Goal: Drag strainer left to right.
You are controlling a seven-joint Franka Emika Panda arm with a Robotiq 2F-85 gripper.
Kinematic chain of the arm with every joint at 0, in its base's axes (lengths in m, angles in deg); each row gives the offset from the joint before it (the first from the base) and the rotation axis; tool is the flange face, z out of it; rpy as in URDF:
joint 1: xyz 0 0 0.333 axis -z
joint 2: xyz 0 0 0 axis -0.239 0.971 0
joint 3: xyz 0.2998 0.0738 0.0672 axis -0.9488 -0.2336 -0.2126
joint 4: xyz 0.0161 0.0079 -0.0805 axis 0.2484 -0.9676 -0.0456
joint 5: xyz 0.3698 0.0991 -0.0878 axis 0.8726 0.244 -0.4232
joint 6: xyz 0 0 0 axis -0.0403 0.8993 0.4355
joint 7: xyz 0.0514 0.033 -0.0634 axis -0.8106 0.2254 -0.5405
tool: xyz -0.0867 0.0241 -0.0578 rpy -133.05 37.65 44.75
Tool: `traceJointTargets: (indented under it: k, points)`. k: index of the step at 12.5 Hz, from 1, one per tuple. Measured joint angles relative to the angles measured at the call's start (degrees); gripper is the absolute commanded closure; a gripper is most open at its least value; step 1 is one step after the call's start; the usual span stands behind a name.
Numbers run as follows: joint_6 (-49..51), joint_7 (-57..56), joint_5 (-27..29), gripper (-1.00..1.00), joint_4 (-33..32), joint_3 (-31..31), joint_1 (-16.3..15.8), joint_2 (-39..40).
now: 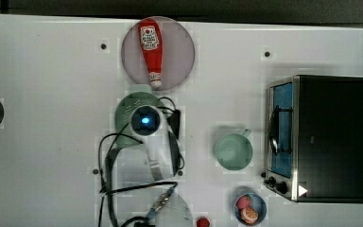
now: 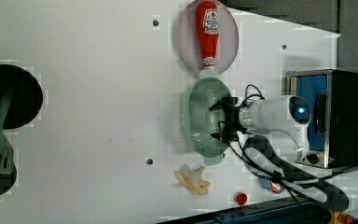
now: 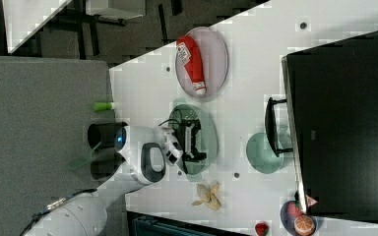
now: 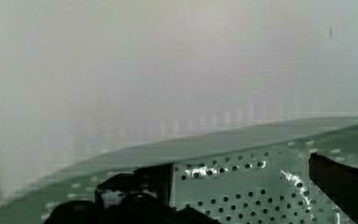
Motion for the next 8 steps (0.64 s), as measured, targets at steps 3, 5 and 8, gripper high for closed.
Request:
traceJointTargets:
  k: [3, 5, 8]
  points:
    - [-1.23, -6.91, -0.06, -1.0, -0.45, 3.17, 2.62, -1.05]
    - [-1.51, -9.9, -0.42, -1.0, -0.67, 4.75, 3.84, -0.73]
    - [-1.51, -13.48, 0.35, -1.0, -0.22, 9.33, 3.85, 0.29]
